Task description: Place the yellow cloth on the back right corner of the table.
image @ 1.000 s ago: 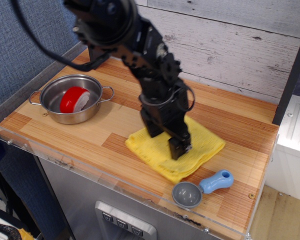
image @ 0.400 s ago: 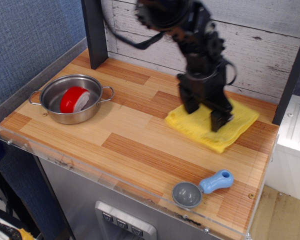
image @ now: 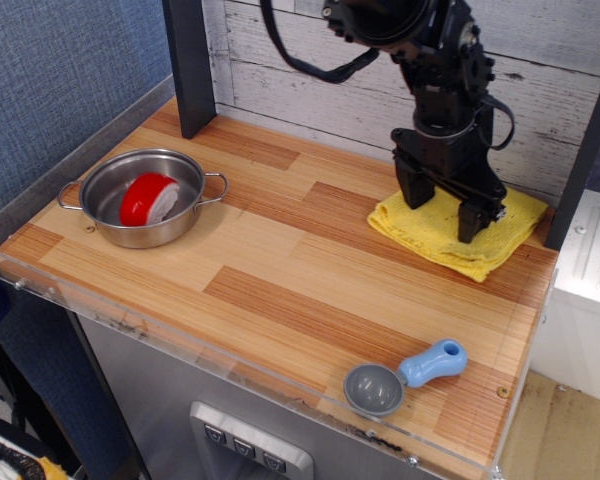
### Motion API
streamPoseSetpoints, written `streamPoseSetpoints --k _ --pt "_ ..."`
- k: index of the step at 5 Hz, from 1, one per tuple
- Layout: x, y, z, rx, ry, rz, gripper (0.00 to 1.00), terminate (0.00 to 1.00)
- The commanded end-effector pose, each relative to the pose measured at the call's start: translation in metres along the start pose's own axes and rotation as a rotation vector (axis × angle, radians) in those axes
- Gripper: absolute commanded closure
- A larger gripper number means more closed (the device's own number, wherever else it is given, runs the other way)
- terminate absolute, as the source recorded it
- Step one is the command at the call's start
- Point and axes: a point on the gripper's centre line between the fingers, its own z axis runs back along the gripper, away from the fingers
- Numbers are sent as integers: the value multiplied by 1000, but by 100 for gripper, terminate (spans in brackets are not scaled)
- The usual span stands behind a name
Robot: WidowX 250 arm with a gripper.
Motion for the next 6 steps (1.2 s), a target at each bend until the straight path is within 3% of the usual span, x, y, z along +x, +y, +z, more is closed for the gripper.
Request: streamPoseSetpoints --k 1,2,3,6 --pt "-6 -1 22 -42 -3 -1 0 0" --pt "-8 4 42 -20 -22 18 0 0" --pt "-3 4 63 -36 -50 27 0 0" --pt "11 23 147 -61 -194 124 0 0"
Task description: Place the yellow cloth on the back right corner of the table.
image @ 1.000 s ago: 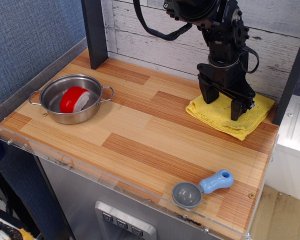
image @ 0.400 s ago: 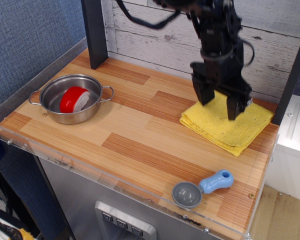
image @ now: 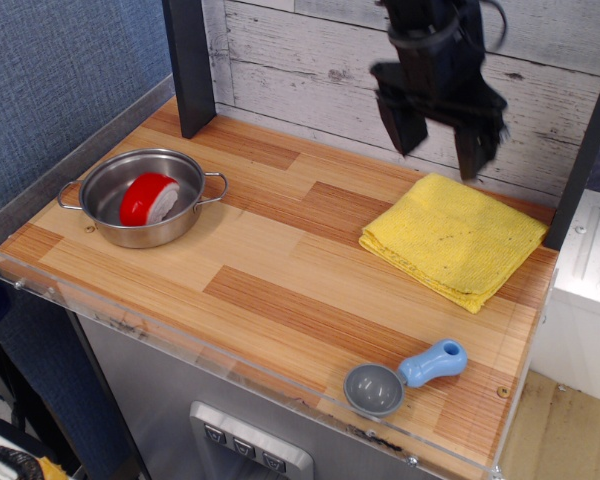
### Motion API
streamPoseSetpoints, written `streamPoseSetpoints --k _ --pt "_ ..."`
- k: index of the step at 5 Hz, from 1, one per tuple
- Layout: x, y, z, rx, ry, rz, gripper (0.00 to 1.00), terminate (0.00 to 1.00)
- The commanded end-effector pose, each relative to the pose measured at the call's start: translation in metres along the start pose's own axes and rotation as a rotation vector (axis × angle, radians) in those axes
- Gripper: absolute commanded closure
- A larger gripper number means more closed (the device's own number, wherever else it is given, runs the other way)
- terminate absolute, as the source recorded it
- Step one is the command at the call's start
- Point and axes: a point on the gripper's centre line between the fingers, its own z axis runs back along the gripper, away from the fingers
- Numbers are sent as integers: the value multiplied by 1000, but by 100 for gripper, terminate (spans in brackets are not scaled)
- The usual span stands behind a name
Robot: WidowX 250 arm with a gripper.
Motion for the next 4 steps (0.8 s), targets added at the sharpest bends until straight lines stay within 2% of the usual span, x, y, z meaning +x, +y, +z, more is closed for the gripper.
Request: streamPoseSetpoints --k 1,3,4 --pt "17 14 71 -2 -117 22 0 0" --pt "17 14 71 -2 -117 22 0 0" --pt "17 14 71 -2 -117 22 0 100"
